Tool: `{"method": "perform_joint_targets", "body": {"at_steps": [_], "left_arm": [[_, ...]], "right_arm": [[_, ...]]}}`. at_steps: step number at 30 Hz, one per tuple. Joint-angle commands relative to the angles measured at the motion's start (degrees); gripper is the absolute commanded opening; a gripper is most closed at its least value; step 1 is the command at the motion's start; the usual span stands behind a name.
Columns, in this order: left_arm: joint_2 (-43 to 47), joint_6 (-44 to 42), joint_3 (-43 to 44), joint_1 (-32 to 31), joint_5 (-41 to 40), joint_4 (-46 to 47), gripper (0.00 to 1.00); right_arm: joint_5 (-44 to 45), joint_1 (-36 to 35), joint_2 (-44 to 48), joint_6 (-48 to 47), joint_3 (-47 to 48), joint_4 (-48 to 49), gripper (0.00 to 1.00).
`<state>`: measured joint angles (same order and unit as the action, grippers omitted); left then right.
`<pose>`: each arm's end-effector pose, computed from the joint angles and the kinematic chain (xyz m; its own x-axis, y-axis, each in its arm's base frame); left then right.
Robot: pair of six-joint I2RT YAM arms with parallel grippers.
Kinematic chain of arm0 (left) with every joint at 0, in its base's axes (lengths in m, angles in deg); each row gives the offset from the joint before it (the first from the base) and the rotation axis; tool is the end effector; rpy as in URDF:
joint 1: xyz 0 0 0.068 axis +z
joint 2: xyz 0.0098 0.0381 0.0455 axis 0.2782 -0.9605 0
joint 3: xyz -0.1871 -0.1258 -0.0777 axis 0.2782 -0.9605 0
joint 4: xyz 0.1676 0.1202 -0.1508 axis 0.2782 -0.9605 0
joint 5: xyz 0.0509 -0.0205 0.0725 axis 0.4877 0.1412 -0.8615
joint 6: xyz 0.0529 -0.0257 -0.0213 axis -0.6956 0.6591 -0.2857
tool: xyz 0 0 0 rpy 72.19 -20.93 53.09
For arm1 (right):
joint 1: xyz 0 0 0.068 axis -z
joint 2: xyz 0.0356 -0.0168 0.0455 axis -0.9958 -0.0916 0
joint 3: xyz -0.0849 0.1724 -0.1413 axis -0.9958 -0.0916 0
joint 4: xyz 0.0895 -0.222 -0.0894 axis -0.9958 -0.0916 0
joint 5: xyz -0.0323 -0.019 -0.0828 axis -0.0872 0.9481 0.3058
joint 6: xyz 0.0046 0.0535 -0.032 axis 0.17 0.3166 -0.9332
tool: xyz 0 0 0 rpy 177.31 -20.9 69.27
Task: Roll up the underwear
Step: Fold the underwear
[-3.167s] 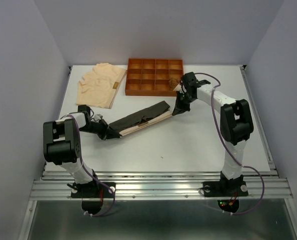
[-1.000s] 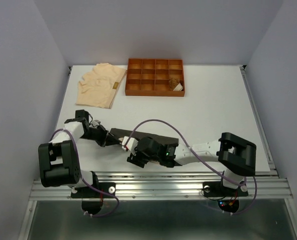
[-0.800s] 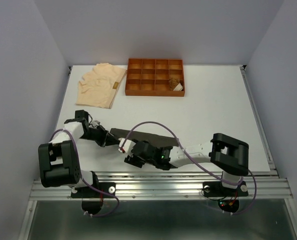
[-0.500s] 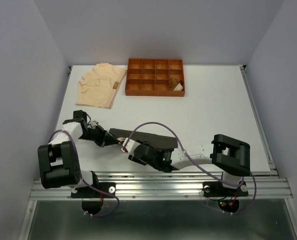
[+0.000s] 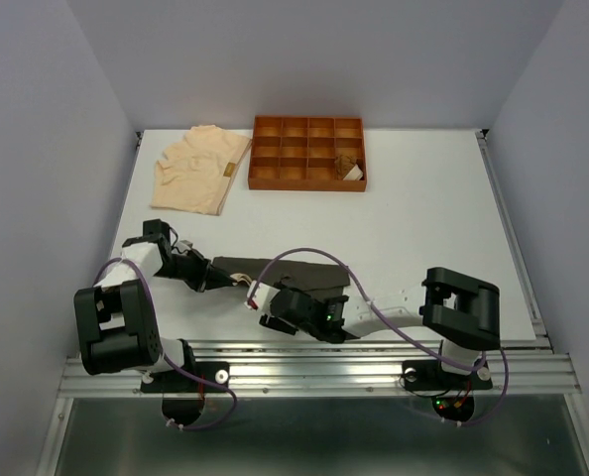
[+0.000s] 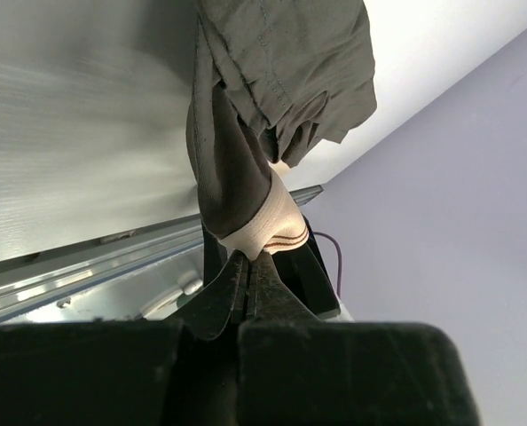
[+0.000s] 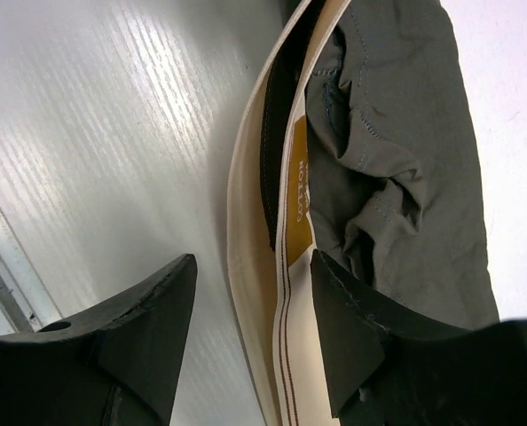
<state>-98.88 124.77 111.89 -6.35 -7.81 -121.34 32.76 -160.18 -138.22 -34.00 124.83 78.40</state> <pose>0.2249 0.0030 0.1309 -0.7754 -0.5605 0.2910 -0.5729 0.4303 -0.6976 0.1044 0.3332 0.1180 -0.0335 -0.7286 -0.6841 -0.8512 0.3796 -0.3626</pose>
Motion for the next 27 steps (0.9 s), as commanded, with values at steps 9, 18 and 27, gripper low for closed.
{"method": "perform_joint_targets", "body": {"at_steps": [9,18,27], "left_arm": [[0.5,-2.5,-0.1,0.5,0.6,-2.3,0.0],[-1.8,-5.8,0.7,0.9,0.1,-2.4,0.0],[-2.8,-8.9,4.0,1.0,-1.9,-2.6,0.0]], "right_arm": [[3.4,-0.4,-4.6,-2.7,2.2,6.2,0.22],[-9.5,-0.4,0.3,-4.5,6.5,-14.1,0.01],[-38.0,7.1,1.0,-6.7,16.8,-30.8,0.01]]}}
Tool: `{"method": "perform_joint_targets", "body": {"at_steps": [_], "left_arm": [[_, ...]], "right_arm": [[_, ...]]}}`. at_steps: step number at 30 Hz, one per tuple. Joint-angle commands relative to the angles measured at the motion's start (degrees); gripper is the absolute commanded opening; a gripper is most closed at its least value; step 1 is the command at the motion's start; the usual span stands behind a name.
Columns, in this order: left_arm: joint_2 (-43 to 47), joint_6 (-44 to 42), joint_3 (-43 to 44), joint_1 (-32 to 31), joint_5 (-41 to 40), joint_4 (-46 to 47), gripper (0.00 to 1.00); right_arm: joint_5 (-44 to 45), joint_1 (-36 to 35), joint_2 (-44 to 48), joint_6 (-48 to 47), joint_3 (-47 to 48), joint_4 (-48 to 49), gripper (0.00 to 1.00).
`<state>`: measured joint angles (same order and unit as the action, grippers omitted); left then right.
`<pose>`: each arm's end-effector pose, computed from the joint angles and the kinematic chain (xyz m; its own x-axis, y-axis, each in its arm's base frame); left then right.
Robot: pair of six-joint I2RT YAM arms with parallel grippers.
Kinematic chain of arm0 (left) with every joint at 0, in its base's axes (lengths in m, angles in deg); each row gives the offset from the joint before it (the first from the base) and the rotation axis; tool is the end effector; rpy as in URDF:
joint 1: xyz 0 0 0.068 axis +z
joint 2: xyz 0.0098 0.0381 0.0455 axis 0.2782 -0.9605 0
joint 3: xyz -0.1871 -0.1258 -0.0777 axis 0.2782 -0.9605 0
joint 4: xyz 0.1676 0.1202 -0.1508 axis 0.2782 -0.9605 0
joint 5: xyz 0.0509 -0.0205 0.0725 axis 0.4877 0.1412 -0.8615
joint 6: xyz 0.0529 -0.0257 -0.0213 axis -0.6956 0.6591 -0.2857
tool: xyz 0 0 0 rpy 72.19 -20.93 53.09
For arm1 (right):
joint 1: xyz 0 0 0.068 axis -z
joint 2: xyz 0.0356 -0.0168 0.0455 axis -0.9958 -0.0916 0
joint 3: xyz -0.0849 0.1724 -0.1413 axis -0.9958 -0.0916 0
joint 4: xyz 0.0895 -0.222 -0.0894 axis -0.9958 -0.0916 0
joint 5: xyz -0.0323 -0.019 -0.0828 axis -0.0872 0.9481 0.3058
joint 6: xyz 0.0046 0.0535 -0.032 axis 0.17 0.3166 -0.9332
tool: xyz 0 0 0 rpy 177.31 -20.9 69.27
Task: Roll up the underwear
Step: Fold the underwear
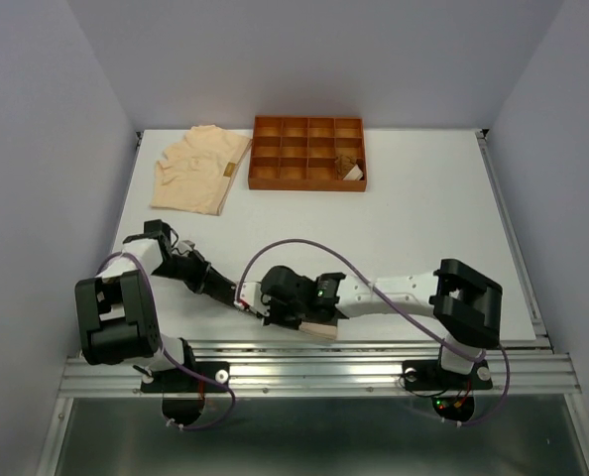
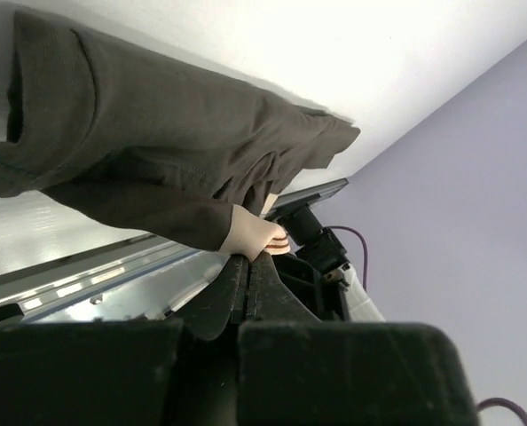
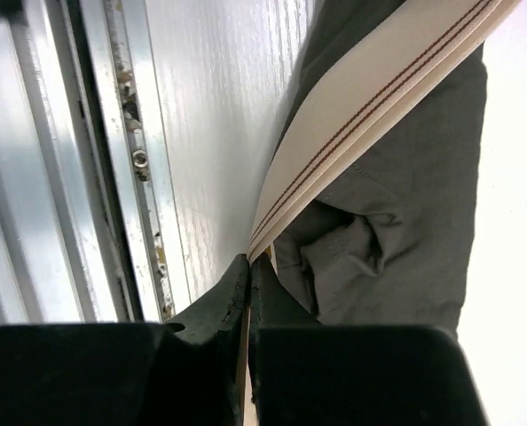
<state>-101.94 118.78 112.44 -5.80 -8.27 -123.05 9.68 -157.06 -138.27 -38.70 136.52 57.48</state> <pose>0.2245 0.0054 0.1216 -0.8069 -0.5202 0.2798 -0.5464 0.4772 -0.6883 0.1082 0.3444 0.1462 -0.0005 -0.7984 -0.6021 -0.9875 0.0952 -0.1254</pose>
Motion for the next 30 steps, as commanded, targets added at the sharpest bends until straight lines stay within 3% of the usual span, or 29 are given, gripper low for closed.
{"method": "perform_joint_targets", "body": {"at_steps": [1,5,6,30], "left_arm": [[0.3,-3.0,3.6,0.5,-1.6,-1.0,0.0],[-0.9,-4.2,3.0,0.5,-1.8,-0.7,0.0],[-1.9,-4.6,2.4,0.5,-1.9,-0.2,0.0],[-5.0,-3.9,5.5,1.2,-4.6,4.9,0.0]], "right_arm": [[-16.2,5.0,0.4,-2.2,6.3,-11.1,0.01],[-24.8,9.6,-7.4,-4.2,14.7,-20.6,0.01],[-29.4,11.4,-13.1,-8.3,21.6,-27.0,0.01],[-40.1,19.9,-30.2,-31.6,49.7,-50.3,0.01]]}}
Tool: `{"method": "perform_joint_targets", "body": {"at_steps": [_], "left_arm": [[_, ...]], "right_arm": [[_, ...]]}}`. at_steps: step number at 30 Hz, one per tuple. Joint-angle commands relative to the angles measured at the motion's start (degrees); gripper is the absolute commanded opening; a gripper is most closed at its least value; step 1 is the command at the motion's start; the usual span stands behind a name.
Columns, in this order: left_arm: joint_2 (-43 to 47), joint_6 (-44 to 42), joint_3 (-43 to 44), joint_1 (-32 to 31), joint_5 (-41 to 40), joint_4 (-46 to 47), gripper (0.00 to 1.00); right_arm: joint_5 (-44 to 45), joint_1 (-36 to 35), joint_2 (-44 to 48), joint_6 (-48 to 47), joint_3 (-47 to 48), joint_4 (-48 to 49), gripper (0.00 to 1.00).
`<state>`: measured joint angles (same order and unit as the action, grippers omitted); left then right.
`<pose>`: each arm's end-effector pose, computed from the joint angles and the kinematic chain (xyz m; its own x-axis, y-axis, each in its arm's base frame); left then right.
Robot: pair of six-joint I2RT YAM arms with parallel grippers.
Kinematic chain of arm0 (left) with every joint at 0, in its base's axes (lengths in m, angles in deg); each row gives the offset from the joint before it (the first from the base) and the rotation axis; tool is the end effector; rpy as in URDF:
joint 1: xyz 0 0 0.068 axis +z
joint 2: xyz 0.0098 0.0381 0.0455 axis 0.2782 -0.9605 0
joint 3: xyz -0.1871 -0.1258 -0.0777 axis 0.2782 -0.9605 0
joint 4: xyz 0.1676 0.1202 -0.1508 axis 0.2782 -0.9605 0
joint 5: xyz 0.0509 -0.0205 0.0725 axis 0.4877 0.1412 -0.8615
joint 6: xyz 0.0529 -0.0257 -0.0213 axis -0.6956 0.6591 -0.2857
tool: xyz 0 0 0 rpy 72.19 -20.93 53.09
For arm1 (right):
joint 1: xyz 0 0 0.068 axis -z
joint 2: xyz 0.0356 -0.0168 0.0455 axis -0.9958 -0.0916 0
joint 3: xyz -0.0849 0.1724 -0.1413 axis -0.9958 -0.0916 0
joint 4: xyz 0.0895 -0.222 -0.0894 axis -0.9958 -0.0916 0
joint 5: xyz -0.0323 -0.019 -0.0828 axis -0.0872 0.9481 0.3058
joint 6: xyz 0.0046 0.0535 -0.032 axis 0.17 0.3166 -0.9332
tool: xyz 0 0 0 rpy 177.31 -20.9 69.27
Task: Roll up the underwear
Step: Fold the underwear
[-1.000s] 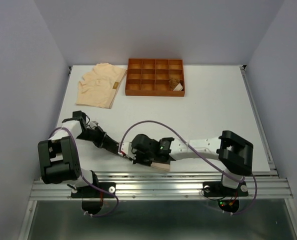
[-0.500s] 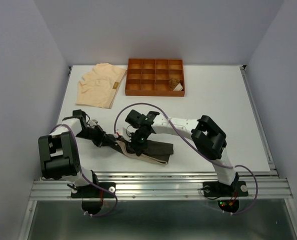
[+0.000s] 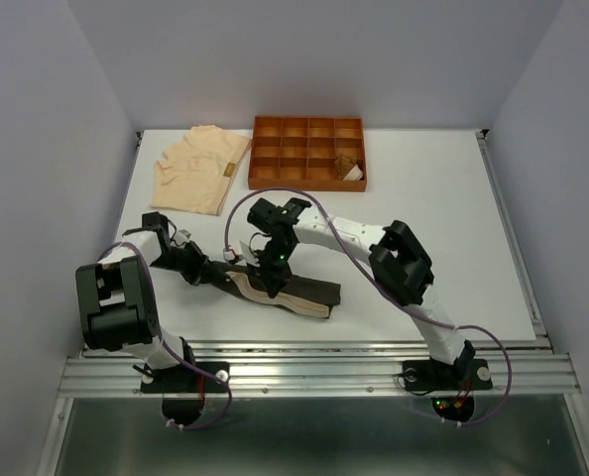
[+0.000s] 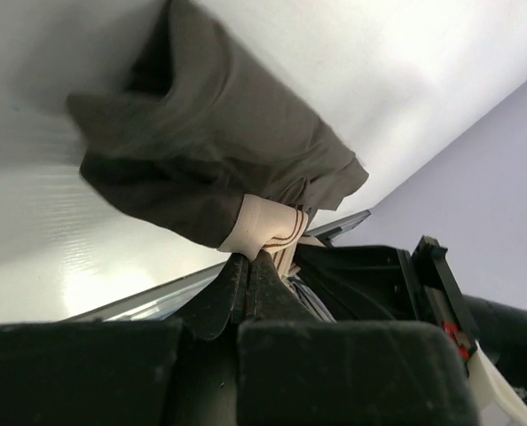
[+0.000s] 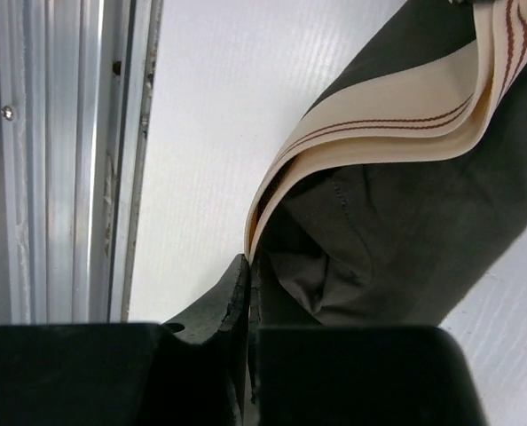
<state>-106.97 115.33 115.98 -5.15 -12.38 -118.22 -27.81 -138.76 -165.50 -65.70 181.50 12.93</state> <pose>0.2470 0.0147 0.1165 -0.8352 -0.5261 0.1601 -0.4786 0.5519 -0.6829 0.2251 0.3614 0.1638 0.0233 -0.8329 -0.5529 -0.9053 -0.2522 0.3418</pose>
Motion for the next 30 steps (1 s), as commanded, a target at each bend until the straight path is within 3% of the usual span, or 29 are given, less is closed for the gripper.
{"method": "perform_joint_targets", "body": {"at_steps": [1,7,12,22,24,27,30], "left_arm": [[0.1,-0.6,2.2,0.5,-0.3,0.6,0.0],[1.0,1.0,2.9,0.7,-2.4,1.9,0.0],[0.2,1.0,5.0,0.9,-5.6,1.9,0.0],[-2.1,3.5,4.6,1.1,-9.8,4.8,0.0],[-2.5,3.6,5.1,1.1,-9.7,5.3,0.07],[-1.3,4.4,6.5,1.1,-11.5,6.3,0.32],[0.9,4.4,7.3,1.2,-14.7,5.5,0.36]], "right_arm": [[-3.0,1.6,-3.6,-5.3,5.4,-6.4,0.01],[-7.0,6.1,-7.2,-5.8,9.0,-6.5,0.01],[-12.0,8.0,-9.2,-12.8,11.0,-11.5,0.01],[-12.7,10.8,-13.1,-3.7,10.5,-4.9,0.01],[-12.8,11.4,-13.8,-2.3,10.8,-4.0,0.01],[-11.6,11.4,-14.7,0.9,11.4,-1.9,0.01],[-10.5,11.4,-15.4,3.1,11.7,-0.5,0.01]]}}
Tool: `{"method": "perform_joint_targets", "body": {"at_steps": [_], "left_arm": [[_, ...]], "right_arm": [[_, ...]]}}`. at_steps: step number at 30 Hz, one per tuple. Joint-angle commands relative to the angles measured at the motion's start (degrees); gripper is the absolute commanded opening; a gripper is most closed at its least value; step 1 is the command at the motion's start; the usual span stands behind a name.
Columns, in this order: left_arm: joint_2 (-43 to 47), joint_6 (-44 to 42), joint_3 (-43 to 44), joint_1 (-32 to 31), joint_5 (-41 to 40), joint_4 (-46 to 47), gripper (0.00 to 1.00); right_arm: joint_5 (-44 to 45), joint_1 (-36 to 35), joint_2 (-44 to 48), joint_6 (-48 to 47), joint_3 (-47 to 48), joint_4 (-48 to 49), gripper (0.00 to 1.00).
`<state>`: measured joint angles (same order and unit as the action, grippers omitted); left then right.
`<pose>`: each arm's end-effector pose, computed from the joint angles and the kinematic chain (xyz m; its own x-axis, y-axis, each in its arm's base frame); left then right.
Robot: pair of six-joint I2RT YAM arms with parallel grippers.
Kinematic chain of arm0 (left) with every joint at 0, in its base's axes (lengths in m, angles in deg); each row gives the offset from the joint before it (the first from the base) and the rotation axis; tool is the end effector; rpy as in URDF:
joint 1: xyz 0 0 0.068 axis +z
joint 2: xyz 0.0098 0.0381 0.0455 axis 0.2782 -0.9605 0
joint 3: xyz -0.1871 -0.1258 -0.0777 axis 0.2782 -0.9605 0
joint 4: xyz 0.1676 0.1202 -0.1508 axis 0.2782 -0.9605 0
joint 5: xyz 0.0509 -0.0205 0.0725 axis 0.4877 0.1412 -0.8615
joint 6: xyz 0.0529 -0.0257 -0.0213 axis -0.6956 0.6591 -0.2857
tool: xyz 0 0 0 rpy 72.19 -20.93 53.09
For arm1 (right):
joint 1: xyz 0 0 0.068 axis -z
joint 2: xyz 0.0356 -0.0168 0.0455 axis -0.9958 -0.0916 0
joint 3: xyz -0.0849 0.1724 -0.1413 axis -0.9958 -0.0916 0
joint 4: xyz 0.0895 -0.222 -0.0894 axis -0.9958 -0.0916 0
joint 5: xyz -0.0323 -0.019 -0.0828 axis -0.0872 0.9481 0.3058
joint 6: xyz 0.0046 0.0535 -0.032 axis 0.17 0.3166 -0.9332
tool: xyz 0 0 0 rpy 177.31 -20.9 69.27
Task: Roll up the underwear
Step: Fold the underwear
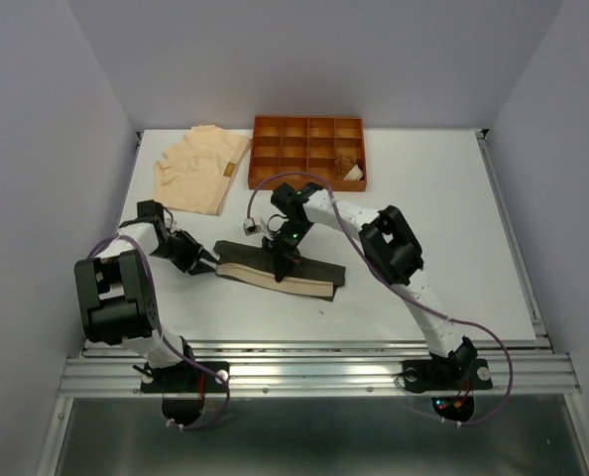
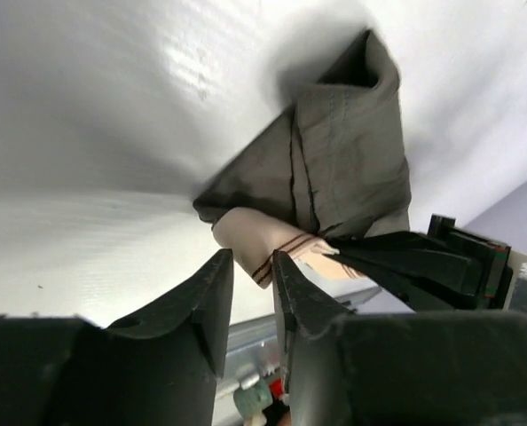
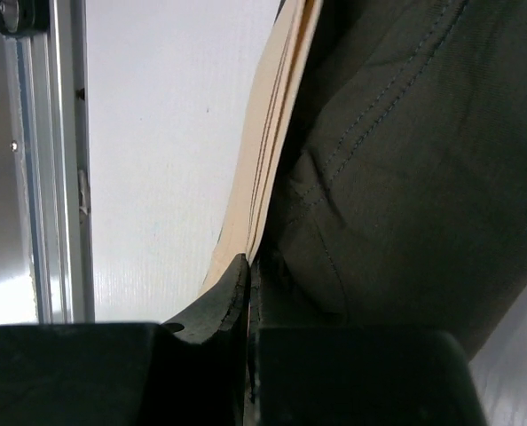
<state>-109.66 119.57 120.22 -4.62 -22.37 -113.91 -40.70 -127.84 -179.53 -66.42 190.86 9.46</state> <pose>0.2712 0.0286 0.1205 -0.7749 -0.6305 0.0458 -0.5254 0.6021 -0.6012 0.2999 0.3322 0.1107 -0.2450 -0.7888 -0.5637 -0.8208 -0.1407 0.5537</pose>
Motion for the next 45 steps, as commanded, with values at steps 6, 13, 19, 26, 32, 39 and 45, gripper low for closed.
{"method": "perform_joint_targets", "body": {"at_steps": [6,13,19,26,32,39,45], "left_arm": [[8.2,-0.8,4.2,0.6,-8.9,-0.8,0.38],[13.5,-2.5,5.1,-0.6,-11.3,-1.7,0.38],[11.2,0.1,1.6,-7.6,-7.8,5.1,0.32],[4.2,2.8,-0.5,-16.4,-5.3,15.1,0.04],[1.6,2.6,-3.4,-16.6,-5.3,18.4,0.0],[-3.1,3.3,-3.1,-16.6,-9.6,18.9,0.0],[-2.6,4.8,-4.1,-16.7,-13.0,18.1,0.0]], "right_arm": [[3.4,0.5,-2.6,7.1,2.2,5.2,0.01],[6.1,0.5,-1.9,11.9,-0.3,9.7,0.01],[7.7,0.5,0.0,15.1,-3.6,14.3,0.01],[9.4,0.5,0.0,15.5,-4.3,15.0,0.01],[11.5,0.5,0.9,16.8,-6.3,17.7,0.06],[16.9,0.5,2.4,18.5,-6.9,18.5,0.26],[20.8,0.5,10.1,21.6,-8.3,21.4,0.34]]}}
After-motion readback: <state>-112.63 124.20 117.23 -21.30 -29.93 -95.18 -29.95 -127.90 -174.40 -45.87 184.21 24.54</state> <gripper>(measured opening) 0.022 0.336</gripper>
